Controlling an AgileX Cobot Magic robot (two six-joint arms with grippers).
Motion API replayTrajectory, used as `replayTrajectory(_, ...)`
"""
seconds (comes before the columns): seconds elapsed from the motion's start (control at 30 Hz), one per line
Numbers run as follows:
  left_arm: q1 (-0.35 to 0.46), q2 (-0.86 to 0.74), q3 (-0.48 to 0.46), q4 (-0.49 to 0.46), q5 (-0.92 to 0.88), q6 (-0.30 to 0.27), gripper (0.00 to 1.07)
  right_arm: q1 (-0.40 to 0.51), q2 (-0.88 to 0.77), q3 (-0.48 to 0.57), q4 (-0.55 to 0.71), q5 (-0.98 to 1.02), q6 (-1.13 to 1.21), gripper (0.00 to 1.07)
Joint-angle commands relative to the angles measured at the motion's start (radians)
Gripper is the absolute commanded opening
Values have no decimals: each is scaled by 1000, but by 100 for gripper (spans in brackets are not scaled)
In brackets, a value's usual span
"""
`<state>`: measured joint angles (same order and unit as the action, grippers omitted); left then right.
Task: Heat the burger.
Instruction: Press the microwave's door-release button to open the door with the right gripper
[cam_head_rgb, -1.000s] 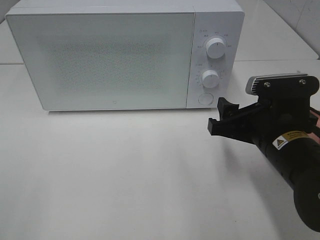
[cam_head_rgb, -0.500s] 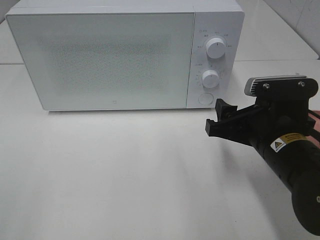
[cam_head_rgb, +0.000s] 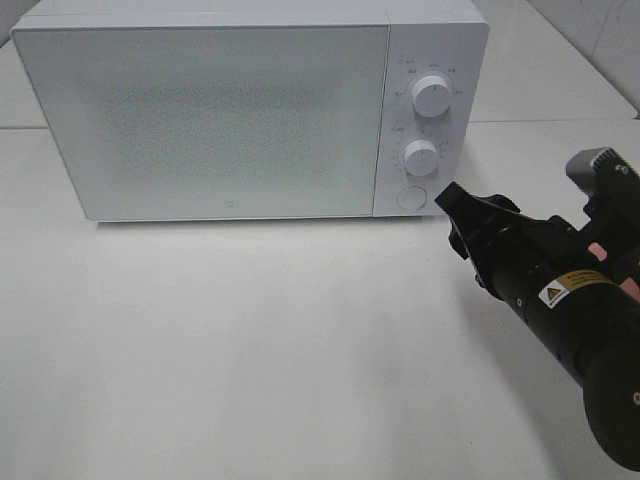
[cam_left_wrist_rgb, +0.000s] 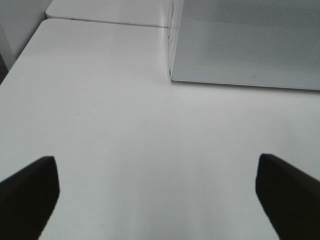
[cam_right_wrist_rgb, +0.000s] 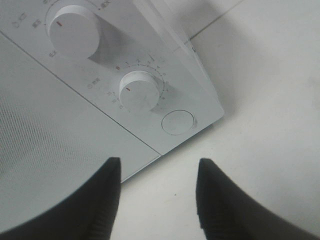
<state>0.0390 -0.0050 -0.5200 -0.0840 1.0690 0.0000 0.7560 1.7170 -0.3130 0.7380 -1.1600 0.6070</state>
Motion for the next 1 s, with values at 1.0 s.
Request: replayTrajectory(1.0, -1, -16, 1, 0, 2, 0, 100, 1, 82, -24, 10, 86, 727, 0)
